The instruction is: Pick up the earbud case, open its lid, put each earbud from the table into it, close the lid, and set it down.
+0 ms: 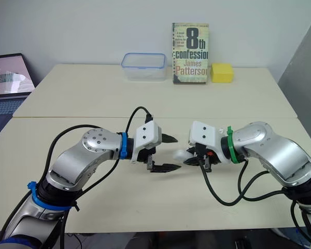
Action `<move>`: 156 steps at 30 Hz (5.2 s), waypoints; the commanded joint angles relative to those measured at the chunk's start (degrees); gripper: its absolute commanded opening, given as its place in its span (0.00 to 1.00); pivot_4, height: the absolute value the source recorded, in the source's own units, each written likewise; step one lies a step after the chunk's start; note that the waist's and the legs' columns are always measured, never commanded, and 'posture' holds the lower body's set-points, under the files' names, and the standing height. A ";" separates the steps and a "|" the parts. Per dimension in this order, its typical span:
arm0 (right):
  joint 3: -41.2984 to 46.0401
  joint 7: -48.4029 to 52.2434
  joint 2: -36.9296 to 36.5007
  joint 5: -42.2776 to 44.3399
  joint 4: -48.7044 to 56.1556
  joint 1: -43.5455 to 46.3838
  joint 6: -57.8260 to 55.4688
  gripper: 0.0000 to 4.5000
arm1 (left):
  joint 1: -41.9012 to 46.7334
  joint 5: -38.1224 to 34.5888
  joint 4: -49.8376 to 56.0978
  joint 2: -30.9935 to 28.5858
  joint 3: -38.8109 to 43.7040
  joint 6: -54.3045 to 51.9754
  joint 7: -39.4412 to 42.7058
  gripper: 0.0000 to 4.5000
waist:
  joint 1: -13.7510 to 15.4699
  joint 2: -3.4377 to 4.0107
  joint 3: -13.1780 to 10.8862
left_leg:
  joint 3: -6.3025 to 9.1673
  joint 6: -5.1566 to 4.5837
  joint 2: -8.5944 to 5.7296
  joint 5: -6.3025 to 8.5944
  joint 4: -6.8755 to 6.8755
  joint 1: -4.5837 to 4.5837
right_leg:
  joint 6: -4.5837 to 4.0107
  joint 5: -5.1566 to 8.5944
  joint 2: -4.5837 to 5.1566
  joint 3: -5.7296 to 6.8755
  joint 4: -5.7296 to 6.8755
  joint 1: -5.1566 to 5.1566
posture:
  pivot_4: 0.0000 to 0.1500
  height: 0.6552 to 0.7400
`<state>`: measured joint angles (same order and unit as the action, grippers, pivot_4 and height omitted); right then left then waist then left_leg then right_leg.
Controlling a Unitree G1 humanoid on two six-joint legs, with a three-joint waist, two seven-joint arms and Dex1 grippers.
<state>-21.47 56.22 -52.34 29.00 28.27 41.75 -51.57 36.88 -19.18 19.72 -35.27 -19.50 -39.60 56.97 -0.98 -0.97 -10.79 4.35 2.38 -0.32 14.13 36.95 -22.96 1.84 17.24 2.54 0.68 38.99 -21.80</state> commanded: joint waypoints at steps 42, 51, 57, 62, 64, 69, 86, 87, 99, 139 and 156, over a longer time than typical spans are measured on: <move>15.17 7.83 -1.42 -6.83 0.58 -6.83 23.96 0.80 | -20.72 -6.43 -4.85 13.25 12.16 18.62 -2.78 0.18 | 0.38 0.01 0.02 | -0.01 0.03 0.01 -0.02 0.07 0.09 | -0.01 -0.02 0.18 -0.07 0.06 0.12 | 1.00 1.00; 8.49 7.04 3.21 -11.86 -2.48 -3.90 23.14 0.80 | -19.23 -4.86 -5.95 12.53 9.96 23.27 -0.38 0.18 | 0.60 0.02 0.02 | -0.05 0.02 -0.02 -0.01 0.08 0.13 | -0.01 -0.03 0.18 -0.03 0.05 0.15 | 1.00 1.00; 7.61 7.28 4.68 -12.93 -3.76 -3.07 22.76 0.80 | -18.45 -4.03 -6.76 12.12 9.19 24.39 0.64 0.18 | 0.62 0.02 0.02 | -0.06 0.02 -0.02 -0.01 0.07 0.12 | -0.01 -0.03 0.18 -0.03 0.04 0.14 | 1.00 1.00; 8.09 6.99 5.40 -12.89 -4.55 -2.59 21.98 0.80 | -18.94 -2.89 -6.29 11.76 8.22 25.62 1.20 0.18 | 0.62 0.02 0.02 | -0.05 0.02 -0.02 -0.01 0.07 0.13 | -0.01 -0.03 0.18 -0.03 0.04 0.15 | 1.00 1.00; 8.48 6.93 5.56 -12.54 -4.73 -2.25 21.35 0.80 | -19.35 -2.00 -6.10 11.33 7.63 26.78 1.68 0.18 | 0.61 0.02 0.02 | -0.05 0.02 -0.02 -0.01 0.07 0.13 | -0.01 -0.03 0.18 -0.03 0.04 0.15 | 1.00 1.00; 9.50 7.66 5.04 -11.19 -4.69 -1.77 19.74 0.80 | -19.88 -1.40 -6.03 10.90 7.40 27.47 1.91 0.18 | 0.62 0.02 0.02 | -0.05 0.02 -0.02 -0.01 0.07 0.13 | -0.01 -0.03 0.18 -0.03 0.05 0.15 | 1.00 1.00; 17.64 10.69 0.18 -1.92 -4.61 -1.87 11.71 0.80 | -20.40 -3.24 -6.64 10.77 10.37 25.42 -0.35 0.18 | 0.67 0.02 0.02 | -0.05 0.01 -0.02 -0.01 0.08 0.13 | -0.01 -0.03 0.18 -0.03 0.04 0.15 | 1.00 1.00; 18.58 10.36 -0.17 -1.21 -4.61 -2.07 10.91 0.80 | -20.42 -3.96 -6.44 10.82 11.37 24.25 -1.35 0.18 | 0.67 0.02 0.02 | -0.05 0.01 -0.02 -0.01 0.08 0.13 | -0.01 -0.03 0.18 -0.02 0.05 0.15 | 1.00 1.00; 15.34 -18.64 12.72 -12.99 1.60 -17.86 7.27 0.80 | -23.96 -7.09 -7.12 3.98 23.89 21.11 -4.62 0.18 | 0.57 -0.02 0.07 | -0.03 0.02 0.03 -0.01 0.05 0.16 | 0.00 -0.03 0.15 -0.06 0.11 0.13 | 1.00 1.00; 11.53 -49.24 48.35 -26.99 -14.37 -26.52 8.02 0.23 | -22.45 -5.53 -6.55 3.53 22.20 22.04 -5.90 0.18 | -0.66 0.02 0.14 | -0.05 0.03 0.01 -0.02 0.00 0.19 | -0.04 -0.06 0.05 -0.08 0.15 0.08 | 1.00 1.00; 10.49 13.00 -1.38 -15.34 -12.49 -22.75 29.93 0.09 | -26.15 -6.36 -1.72 2.08 20.96 21.25 -3.82 0.18 | -0.78 0.05 0.10 | -0.08 0.00 0.00 0.00 0.00 0.21 | -0.03 -0.05 0.02 -0.04 0.02 0.16 | 1.00 1.00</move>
<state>-10.82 63.40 -52.19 13.58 16.59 17.94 -27.10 10.98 -24.71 15.24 -32.50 1.47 -18.75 52.55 -1.76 -0.92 -10.69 4.26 2.37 -0.32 14.13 36.96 -22.73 1.80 17.18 2.53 0.64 39.02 -21.64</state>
